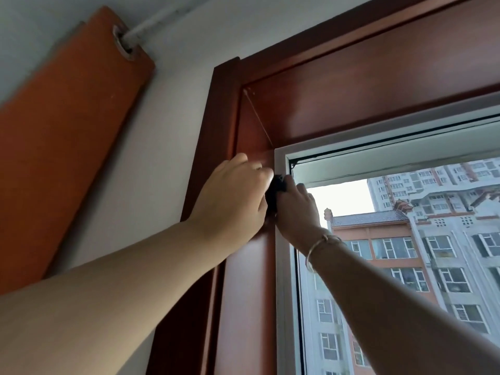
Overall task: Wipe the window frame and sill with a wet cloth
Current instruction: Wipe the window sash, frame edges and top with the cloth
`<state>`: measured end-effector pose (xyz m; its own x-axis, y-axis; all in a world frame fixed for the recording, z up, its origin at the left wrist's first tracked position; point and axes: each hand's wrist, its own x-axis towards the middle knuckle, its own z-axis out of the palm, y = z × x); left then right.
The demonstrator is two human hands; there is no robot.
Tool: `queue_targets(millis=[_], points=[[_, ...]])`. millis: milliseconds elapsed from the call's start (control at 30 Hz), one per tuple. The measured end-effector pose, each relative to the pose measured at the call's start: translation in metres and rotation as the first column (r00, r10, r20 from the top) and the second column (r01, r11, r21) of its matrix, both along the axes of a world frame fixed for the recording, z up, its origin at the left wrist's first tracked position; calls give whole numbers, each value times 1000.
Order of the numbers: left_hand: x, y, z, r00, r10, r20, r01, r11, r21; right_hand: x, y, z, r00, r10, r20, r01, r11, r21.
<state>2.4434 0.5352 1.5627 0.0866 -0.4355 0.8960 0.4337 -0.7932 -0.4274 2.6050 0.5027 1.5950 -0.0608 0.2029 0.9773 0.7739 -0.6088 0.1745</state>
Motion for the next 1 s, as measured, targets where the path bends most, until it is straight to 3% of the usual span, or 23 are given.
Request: queue_targets(millis=[300, 467, 633, 1000], points=[[0, 2, 20, 999, -42, 20, 41, 999, 18, 4, 10, 86, 999, -34, -40, 37, 997, 74], [0, 0, 20, 999, -36, 7, 36, 999, -2, 2, 4, 71, 997, -45, -63, 45, 999, -6], [-3, -3, 17, 999, -28, -29, 28, 999, -20, 7, 1, 27, 997, -72, 39, 73, 997, -23], [-2, 2, 18, 996, -84, -2, 84, 996, 7, 0, 14, 93, 973, -229, -17, 230, 971, 67]])
